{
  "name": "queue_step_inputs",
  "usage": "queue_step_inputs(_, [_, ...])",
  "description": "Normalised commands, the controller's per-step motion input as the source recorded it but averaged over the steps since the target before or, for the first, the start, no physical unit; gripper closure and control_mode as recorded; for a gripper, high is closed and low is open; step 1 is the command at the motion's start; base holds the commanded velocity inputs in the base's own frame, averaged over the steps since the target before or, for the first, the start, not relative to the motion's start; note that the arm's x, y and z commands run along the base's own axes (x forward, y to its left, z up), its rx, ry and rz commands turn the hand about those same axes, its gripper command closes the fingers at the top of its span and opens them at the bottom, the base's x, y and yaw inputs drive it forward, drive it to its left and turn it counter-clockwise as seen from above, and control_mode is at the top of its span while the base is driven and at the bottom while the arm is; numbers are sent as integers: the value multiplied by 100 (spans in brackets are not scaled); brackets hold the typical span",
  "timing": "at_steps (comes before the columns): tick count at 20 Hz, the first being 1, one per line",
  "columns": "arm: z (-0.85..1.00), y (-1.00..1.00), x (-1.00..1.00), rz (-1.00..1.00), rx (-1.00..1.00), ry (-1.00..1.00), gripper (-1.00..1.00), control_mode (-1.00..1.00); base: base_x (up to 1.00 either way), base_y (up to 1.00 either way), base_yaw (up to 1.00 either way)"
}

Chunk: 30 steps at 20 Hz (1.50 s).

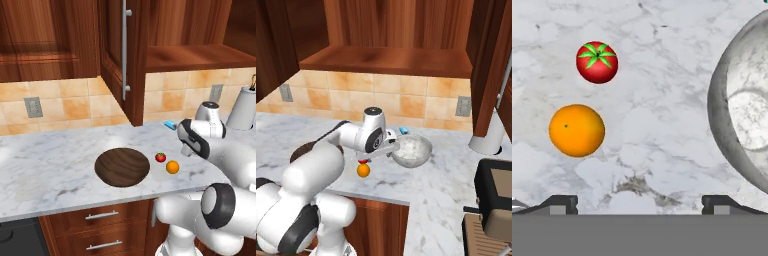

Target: Pick both bowls and place them on the counter. Then place the tomato in one bowl and place the orange in the other bowl.

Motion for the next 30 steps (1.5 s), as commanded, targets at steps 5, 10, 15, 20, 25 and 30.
queue_step_inputs(5, [0,40,-41,-45,8,0,-100,-100,0,0,0])
queue_step_inputs(10, [-2,6,15,-21,5,0,-100,-100,0,0,0])
queue_step_inputs(15, [-7,15,6,-1,3,0,-100,-100,0,0,0])
queue_step_inputs(20, [-3,16,0,0,2,2,-100,-100,0,0,0])
queue_step_inputs(25, [-8,18,0,0,1,1,-100,-100,0,0,0])
queue_step_inputs(30, [-9,16,4,0,2,0,-100,-100,0,0,0])
